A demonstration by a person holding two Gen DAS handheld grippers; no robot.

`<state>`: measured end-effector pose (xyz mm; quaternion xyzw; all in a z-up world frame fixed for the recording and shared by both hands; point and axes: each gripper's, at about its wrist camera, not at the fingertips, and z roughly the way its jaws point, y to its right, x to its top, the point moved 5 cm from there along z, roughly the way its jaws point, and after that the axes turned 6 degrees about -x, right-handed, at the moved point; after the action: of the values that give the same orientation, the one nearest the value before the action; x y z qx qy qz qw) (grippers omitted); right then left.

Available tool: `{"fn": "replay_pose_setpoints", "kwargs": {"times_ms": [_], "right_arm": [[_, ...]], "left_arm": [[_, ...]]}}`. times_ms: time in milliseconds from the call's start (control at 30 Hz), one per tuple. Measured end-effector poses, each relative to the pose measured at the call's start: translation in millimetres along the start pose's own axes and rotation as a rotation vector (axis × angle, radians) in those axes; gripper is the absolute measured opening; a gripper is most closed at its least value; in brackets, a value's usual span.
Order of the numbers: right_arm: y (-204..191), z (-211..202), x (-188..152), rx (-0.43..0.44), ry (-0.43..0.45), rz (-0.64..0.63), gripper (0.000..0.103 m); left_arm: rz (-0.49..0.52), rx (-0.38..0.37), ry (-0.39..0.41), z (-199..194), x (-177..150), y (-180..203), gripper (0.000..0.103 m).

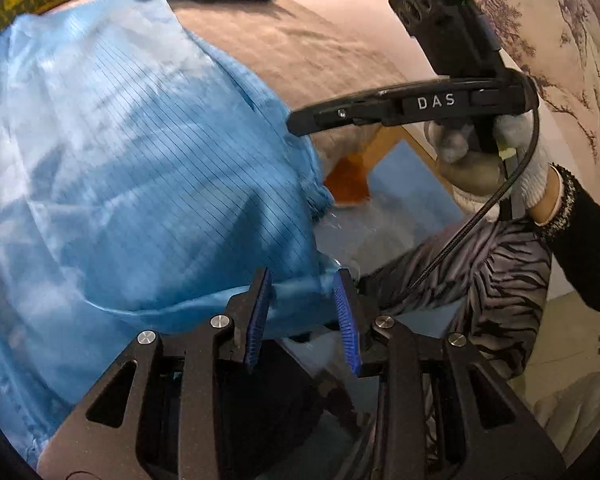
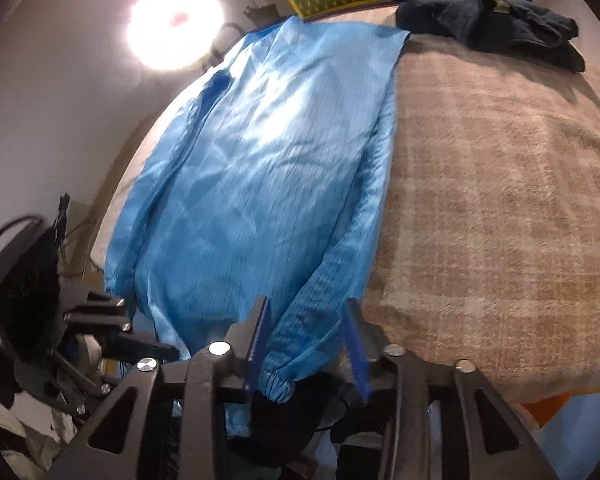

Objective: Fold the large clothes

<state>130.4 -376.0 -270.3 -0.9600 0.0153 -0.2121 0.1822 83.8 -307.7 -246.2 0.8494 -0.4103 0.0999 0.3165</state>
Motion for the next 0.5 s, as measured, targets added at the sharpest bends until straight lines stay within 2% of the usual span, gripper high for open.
{"fn": "replay_pose_setpoints", "kwargs": {"times_ms": [200,300,500], "right_arm": [[-2,5,0,-0.054,-0.004,-0.010,0.038],[-5,-2,1,-0.037,0.022,-0.018,0.038],[-7,-22,24,0.000,0.077,-0.009,0.040]], "left_arm": [[-0.019,0.080,0.072,-6,17,-12,0.032],[-0.045,0.131,0.096,-17,23,-26,0.032],[-0.106,0.196,0.165,-72,53,-63,0.032]]}}
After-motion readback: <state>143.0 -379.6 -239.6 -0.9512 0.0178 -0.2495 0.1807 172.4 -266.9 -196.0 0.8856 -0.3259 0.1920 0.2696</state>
